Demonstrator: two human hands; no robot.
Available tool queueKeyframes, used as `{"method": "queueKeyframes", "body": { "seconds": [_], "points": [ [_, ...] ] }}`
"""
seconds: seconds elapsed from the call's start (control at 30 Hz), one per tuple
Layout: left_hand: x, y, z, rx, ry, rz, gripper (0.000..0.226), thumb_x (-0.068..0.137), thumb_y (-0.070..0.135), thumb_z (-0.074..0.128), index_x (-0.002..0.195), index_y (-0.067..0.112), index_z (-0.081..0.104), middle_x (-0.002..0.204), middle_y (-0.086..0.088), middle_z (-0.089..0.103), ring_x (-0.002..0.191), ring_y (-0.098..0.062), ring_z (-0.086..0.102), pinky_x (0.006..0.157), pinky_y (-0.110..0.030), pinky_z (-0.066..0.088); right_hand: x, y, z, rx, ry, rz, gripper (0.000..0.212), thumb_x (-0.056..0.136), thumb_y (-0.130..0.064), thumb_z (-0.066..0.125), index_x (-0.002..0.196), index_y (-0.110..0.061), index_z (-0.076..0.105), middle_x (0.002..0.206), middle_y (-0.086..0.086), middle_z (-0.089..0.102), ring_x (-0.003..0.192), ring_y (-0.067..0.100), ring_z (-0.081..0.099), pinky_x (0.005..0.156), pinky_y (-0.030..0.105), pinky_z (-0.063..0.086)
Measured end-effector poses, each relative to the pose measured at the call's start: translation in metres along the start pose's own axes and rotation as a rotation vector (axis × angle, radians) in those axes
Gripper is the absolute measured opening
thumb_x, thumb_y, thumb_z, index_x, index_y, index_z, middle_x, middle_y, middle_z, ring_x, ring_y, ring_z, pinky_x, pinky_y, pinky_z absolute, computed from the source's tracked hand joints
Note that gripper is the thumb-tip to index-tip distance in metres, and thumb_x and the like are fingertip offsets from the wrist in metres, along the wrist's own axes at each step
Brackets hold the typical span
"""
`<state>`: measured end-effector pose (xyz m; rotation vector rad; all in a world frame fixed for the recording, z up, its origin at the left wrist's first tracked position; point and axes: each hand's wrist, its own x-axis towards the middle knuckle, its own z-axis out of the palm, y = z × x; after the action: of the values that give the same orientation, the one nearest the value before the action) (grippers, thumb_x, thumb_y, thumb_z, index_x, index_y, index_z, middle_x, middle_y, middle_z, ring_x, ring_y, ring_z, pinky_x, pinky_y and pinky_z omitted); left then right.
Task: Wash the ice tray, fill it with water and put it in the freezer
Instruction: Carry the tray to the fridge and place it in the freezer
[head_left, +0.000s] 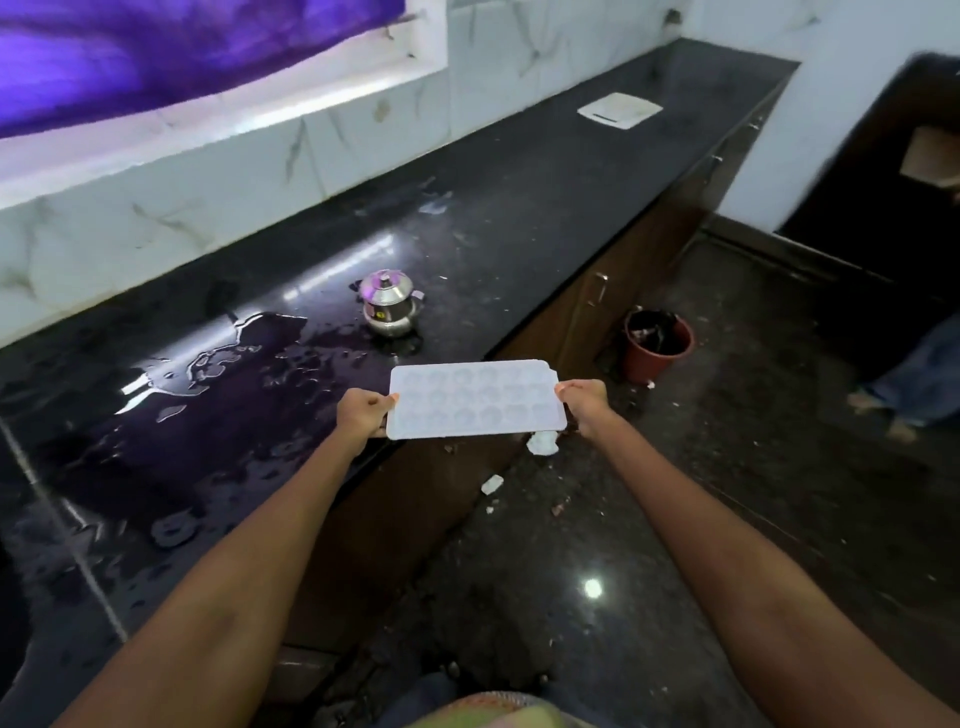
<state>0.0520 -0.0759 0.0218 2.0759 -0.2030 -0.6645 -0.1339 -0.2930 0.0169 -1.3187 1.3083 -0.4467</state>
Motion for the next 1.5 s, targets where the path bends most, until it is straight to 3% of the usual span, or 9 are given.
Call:
{"method": "queueKeyframes", "body": {
  "seconds": [0.1, 0.23, 0.53, 0.67, 0.83, 1.0, 1.1, 1.23, 1.5],
  "points": [
    [0.001, 0.015, 0.023, 0.024, -0.028, 0.024, 0.022, 0.093, 0.015, 0.059, 0.078, 0.0, 0.061, 0.084, -0.017, 0.059, 0.079, -0.027, 0.062, 0.079, -0.041, 0.058, 0.005, 0.006, -0.025, 0.026, 0.045, 0.014, 0.015, 0.085, 0.0, 0.055, 0.094, 0.005, 0.066, 0.095, 0.011, 0.06, 0.088, 0.02, 0.055, 0.074, 0.027, 0.043],
    [-0.001, 0.032, 0.057, 0.043, -0.098, 0.059, 0.021, 0.093, 0.015, 0.059, 0.078, 0.001, 0.062, 0.084, -0.016, 0.059, 0.08, -0.025, 0.06, 0.068, -0.035, 0.056, 0.012, 0.017, -0.063, 0.057, 0.096, 0.025, 0.019, 0.087, -0.001, 0.054, 0.101, 0.006, 0.065, 0.094, 0.009, 0.059, 0.089, 0.02, 0.055, 0.077, 0.03, 0.046],
    [-0.028, 0.068, 0.153, 0.117, -0.247, 0.118, 0.019, 0.095, 0.015, 0.057, 0.088, -0.001, 0.065, 0.098, -0.02, 0.065, 0.095, -0.031, 0.065, 0.079, -0.033, 0.054, 0.027, 0.055, -0.158, 0.124, 0.227, 0.095, 0.016, 0.083, 0.002, 0.054, 0.077, -0.005, 0.067, 0.083, 0.008, 0.062, 0.081, 0.018, 0.055, 0.053, 0.02, 0.04],
    [-0.044, 0.078, 0.2, 0.16, -0.317, 0.153, 0.022, 0.094, 0.014, 0.057, 0.093, -0.006, 0.066, 0.107, -0.023, 0.066, 0.106, -0.035, 0.064, 0.078, -0.034, 0.053, 0.03, 0.081, -0.204, 0.148, 0.288, 0.129, 0.026, 0.081, -0.001, 0.055, 0.06, -0.013, 0.064, 0.066, -0.003, 0.058, 0.07, 0.014, 0.053, 0.055, 0.02, 0.039],
    [-0.06, 0.08, 0.259, 0.228, -0.454, 0.169, 0.02, 0.093, 0.015, 0.059, 0.086, -0.002, 0.066, 0.094, -0.017, 0.064, 0.103, -0.035, 0.066, 0.083, -0.043, 0.057, 0.02, 0.122, -0.257, 0.199, 0.384, 0.148, 0.028, 0.082, 0.002, 0.054, 0.06, -0.014, 0.061, 0.074, 0.002, 0.06, 0.067, 0.009, 0.052, 0.062, 0.021, 0.045],
    [-0.085, 0.084, 0.316, 0.335, -0.549, 0.254, 0.032, 0.093, 0.018, 0.06, 0.061, 0.017, 0.056, 0.078, -0.009, 0.061, 0.086, -0.026, 0.063, 0.053, -0.023, 0.055, 0.003, 0.162, -0.303, 0.258, 0.515, 0.206, 0.032, 0.082, -0.001, 0.054, 0.058, -0.02, 0.059, 0.075, 0.003, 0.061, 0.073, 0.013, 0.055, 0.064, 0.021, 0.046],
    [-0.098, 0.086, 0.349, 0.386, -0.625, 0.293, 0.024, 0.093, 0.017, 0.059, 0.077, 0.002, 0.066, 0.084, -0.016, 0.066, 0.093, -0.032, 0.065, 0.052, -0.022, 0.055, -0.008, 0.185, -0.324, 0.295, 0.597, 0.245, 0.032, 0.083, -0.003, 0.055, 0.056, -0.021, 0.058, 0.082, 0.006, 0.062, 0.08, 0.016, 0.057, 0.07, 0.026, 0.047],
    [-0.119, 0.09, 0.39, 0.457, -0.711, 0.366, 0.029, 0.094, 0.016, 0.057, 0.104, -0.011, 0.065, 0.112, -0.023, 0.066, 0.106, -0.037, 0.064, 0.079, -0.037, 0.055, -0.03, 0.21, -0.347, 0.365, 0.705, 0.29, 0.035, 0.083, 0.001, 0.053, 0.055, -0.02, 0.058, 0.076, 0.003, 0.063, 0.072, 0.012, 0.056, 0.056, 0.016, 0.045],
    [-0.156, 0.118, 0.466, 0.525, -1.015, 0.479, 0.016, 0.093, 0.013, 0.058, 0.085, 0.0, 0.061, 0.086, -0.014, 0.058, 0.049, -0.009, 0.06, 0.033, -0.007, 0.044, -0.077, 0.246, -0.373, 0.538, 0.997, 0.363, 0.032, 0.086, 0.0, 0.054, 0.058, -0.017, 0.058, 0.072, 0.001, 0.061, 0.069, 0.011, 0.056, 0.065, 0.024, 0.051]
  ]
}}
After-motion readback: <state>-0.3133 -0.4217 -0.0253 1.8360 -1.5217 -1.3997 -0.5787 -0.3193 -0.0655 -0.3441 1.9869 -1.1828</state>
